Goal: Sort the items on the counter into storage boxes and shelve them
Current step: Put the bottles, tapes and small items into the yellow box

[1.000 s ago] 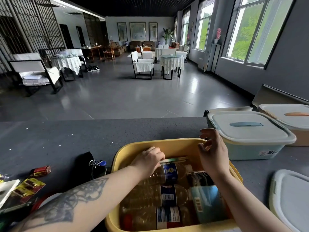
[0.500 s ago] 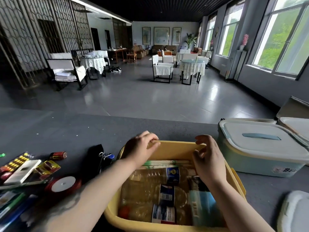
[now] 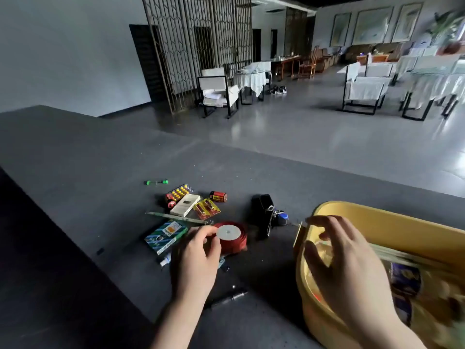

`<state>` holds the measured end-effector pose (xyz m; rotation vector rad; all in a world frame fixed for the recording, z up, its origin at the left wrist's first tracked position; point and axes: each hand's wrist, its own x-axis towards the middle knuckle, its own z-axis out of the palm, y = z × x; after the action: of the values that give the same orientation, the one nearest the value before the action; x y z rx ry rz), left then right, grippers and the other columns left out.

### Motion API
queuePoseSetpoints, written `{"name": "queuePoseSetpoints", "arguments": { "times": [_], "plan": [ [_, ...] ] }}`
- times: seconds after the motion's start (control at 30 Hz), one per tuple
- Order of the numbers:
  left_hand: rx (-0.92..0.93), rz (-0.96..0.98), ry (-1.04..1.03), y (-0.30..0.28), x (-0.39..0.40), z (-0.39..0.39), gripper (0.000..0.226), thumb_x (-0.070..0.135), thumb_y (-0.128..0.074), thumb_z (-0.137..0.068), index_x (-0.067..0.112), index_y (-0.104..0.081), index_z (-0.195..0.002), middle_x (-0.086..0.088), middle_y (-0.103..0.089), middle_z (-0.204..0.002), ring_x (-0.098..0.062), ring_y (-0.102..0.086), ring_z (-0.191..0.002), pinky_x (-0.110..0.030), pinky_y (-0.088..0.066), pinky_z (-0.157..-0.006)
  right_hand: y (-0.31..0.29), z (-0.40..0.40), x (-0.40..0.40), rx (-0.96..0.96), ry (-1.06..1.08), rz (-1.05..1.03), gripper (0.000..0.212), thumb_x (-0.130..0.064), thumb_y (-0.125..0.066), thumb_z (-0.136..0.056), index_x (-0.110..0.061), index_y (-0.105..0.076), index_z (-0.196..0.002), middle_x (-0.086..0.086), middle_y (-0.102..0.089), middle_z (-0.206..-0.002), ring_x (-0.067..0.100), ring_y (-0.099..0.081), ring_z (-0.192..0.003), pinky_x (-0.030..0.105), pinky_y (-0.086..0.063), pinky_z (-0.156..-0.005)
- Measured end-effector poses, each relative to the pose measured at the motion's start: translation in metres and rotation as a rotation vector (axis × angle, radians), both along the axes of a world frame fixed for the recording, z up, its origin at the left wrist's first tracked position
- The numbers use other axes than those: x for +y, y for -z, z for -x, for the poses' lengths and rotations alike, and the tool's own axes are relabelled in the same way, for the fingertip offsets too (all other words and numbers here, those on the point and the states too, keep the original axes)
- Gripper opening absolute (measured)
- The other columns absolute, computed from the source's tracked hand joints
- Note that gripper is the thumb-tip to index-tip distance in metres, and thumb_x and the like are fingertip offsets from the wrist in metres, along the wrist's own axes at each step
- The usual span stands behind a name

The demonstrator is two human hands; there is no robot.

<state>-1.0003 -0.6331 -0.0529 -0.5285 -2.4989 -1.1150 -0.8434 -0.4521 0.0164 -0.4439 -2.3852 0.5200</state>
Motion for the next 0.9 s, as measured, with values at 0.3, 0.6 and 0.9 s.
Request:
{"name": "queuePoseSetpoints", "arguments": {
  "times": [0.3,0.6,0.9],
  "plan": [
    [-0.107,0.084,-0.116,0.052,-0.090,0.104,0.021,0.022,-0.072,-0.080,0.018,-0.069,-0.100,0.001,-0.067,-0.103,-0.022,-0.064,-0.094,-0.036,-0.051,-0.078,0.089,0.150,-0.095,-0.302,-0.102,0.020,0.064,-0.053,-0.065,-0.077,-0.026,-0.045,-0.131,-0.005,-0.047,-0.133,0.019,-0.043,-0.125,0.030,-0.042,-0.097],
    [-0.254,0.179,0.024,0.101,-0.105,0.181,0.060,0.040,-0.071,-0.081,0.016,-0.055,-0.134,-0.009,-0.046,-0.143,-0.025,-0.042,-0.131,-0.037,-0.034,-0.109,0.148,0.224,-0.091,-0.512,0.264,0.207,0.111,-0.088,-0.047,-0.064,-0.026,-0.014,-0.150,0.007,-0.022,-0.156,0.026,-0.019,-0.143,0.040,-0.027,-0.112],
    [-0.177,0.139,0.132,0.096,-0.098,0.175,0.058,0.030,-0.077,-0.077,0.008,-0.059,-0.128,-0.016,-0.053,-0.133,-0.032,-0.049,-0.123,-0.041,-0.040,-0.102,0.149,0.216,-0.096,-0.364,0.307,0.200,0.096,-0.077,-0.052,-0.070,-0.027,-0.024,-0.147,0.000,-0.039,-0.142,0.022,-0.034,-0.129,0.036,-0.035,-0.104]
  ]
}}
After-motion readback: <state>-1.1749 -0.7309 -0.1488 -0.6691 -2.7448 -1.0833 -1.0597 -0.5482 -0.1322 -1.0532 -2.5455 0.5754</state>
